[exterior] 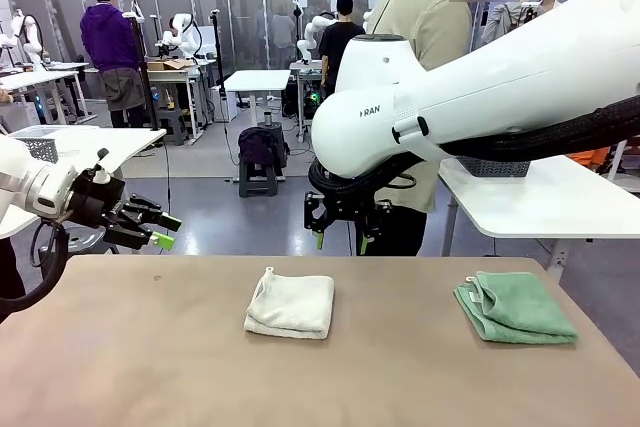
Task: Fold the towels and place them in the basket.
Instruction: Stack the folded Towel with hook on the right side of the table.
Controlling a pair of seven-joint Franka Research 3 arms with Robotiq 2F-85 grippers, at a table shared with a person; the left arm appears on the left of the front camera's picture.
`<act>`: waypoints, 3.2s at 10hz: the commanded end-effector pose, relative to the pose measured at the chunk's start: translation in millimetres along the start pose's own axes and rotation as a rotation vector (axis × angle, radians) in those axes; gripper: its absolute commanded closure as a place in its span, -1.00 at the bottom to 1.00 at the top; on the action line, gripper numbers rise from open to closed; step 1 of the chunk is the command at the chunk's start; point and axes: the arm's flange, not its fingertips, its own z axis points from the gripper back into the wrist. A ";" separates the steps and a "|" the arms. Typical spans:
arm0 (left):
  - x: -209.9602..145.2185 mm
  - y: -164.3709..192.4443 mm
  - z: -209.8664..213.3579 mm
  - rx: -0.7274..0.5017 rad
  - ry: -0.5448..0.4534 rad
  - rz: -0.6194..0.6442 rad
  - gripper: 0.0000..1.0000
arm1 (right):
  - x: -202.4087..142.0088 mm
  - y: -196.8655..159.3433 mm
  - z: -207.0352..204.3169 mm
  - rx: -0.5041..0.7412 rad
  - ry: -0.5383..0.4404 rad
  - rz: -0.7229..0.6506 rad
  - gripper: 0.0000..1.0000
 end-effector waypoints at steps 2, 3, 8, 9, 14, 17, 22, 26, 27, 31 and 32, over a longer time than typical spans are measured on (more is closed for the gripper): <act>1.2 -1.1 0.5 0.000 -0.001 -0.003 -0.37 | 0.7 0.0 1.0 -0.002 0.007 -0.002 -0.54; 1.2 -1.1 0.5 0.000 -0.001 -0.003 -0.37 | 0.0 0.0 0.0 0.000 0.000 0.000 -0.54; 1.2 -1.1 0.5 0.000 -0.001 -0.003 -0.37 | 5.7 14.5 -77.3 0.037 0.016 -0.135 -0.54; 1.2 -1.1 0.5 0.000 -0.001 -0.003 -0.37 | 5.2 15.6 -91.0 0.036 0.037 -0.147 -0.54; 1.2 -1.1 0.5 0.000 -0.001 -0.003 -0.37 | 10.8 7.9 -155.3 -0.004 0.024 -0.162 -0.54; 1.2 -1.1 0.5 0.000 -0.001 -0.003 -0.37 | 22.2 -7.5 -170.2 0.018 -0.007 -0.147 -0.54; 1.2 -1.1 0.5 0.000 -0.001 -0.003 -0.37 | 34.7 -12.6 -185.9 0.058 -0.022 -0.081 -0.54; 1.2 -1.1 0.5 0.000 -0.001 -0.003 -0.37 | 38.0 -14.7 -197.8 0.120 -0.031 -0.058 -0.17; 1.2 -1.1 0.5 0.000 -0.001 -0.003 -0.37 | 38.5 -15.0 -198.6 0.127 -0.036 -0.055 -0.16; 1.2 -1.1 0.5 0.000 -0.001 -0.003 -0.37 | 41.7 -13.5 -202.7 0.156 -0.030 -0.054 0.31; 1.2 -1.1 0.5 0.000 -0.001 -0.003 -0.37 | 42.5 -12.2 -202.9 0.156 -0.031 -0.052 0.97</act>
